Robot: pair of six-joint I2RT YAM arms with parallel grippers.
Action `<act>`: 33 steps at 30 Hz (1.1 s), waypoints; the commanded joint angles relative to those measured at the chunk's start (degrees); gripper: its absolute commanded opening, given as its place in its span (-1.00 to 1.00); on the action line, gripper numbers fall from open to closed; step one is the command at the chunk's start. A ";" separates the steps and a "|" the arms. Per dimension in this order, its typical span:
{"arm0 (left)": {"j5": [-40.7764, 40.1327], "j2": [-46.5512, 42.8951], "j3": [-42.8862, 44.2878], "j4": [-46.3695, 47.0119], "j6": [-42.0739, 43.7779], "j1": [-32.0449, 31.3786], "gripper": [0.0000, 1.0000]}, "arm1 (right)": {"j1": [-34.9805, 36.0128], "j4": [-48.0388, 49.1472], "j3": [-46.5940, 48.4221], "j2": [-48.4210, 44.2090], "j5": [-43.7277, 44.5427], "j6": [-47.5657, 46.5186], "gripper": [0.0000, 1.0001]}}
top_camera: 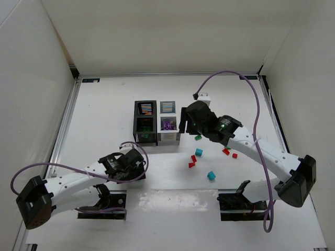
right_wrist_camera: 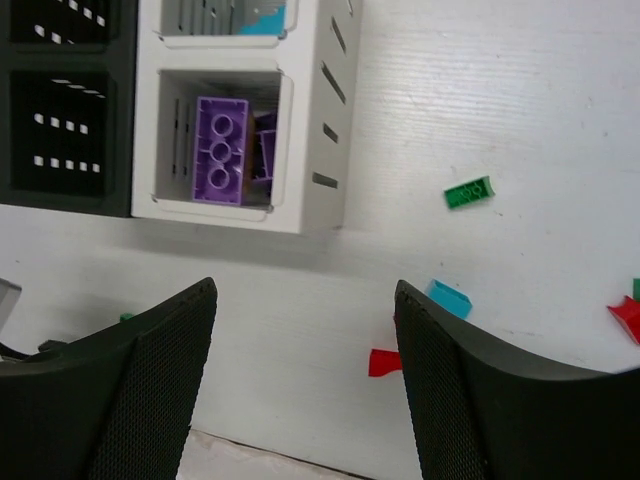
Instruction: Sort the legos into containers by color
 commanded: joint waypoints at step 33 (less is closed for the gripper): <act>-24.51 4.55 29.93 -12.08 10.99 -7.30 -0.30 | -7.43 -4.79 -10.75 -13.34 1.88 3.86 0.49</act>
